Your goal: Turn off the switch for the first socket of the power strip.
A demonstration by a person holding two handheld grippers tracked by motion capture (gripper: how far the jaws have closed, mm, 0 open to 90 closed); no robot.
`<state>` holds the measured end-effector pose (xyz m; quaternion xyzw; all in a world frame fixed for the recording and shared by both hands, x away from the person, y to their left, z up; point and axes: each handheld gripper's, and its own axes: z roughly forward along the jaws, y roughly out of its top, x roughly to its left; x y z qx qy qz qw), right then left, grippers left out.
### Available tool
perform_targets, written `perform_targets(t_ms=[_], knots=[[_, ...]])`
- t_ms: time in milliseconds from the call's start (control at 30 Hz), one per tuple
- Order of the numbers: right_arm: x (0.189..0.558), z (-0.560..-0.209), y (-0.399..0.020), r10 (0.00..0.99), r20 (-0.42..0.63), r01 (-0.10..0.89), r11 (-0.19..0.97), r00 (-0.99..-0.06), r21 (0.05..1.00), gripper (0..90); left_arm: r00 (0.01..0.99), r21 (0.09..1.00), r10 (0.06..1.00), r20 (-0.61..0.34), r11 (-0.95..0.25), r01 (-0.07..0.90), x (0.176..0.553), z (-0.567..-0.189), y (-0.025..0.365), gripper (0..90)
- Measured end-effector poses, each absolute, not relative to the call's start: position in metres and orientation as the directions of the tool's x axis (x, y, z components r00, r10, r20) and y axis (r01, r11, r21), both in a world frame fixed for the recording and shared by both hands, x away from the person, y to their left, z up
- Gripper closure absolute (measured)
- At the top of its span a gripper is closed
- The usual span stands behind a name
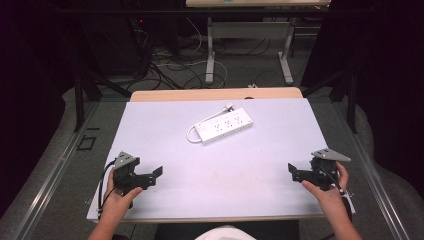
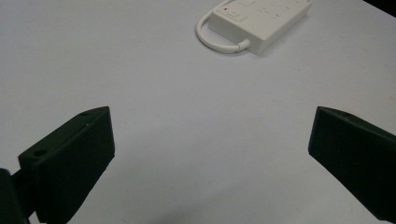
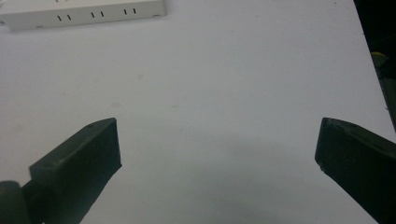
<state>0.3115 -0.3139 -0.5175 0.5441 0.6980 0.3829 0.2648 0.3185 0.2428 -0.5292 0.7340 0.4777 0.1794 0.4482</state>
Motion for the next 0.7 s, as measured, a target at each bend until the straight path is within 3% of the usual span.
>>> perform_targets(t_ms=[500,700], knots=[[0.318,-0.519,-0.301,0.951,0.010,0.529,0.162,-0.308,0.833,0.1,0.498,0.827,0.863,-0.086,-0.217,0.518,0.310,-0.531,0.234,1.6],[0.318,-0.517,-0.294,0.952,-0.037,0.532,0.202,-0.304,0.823,4.1,0.492,0.830,0.864,-0.110,-0.192,0.523,0.308,-0.531,0.236,3.0]])
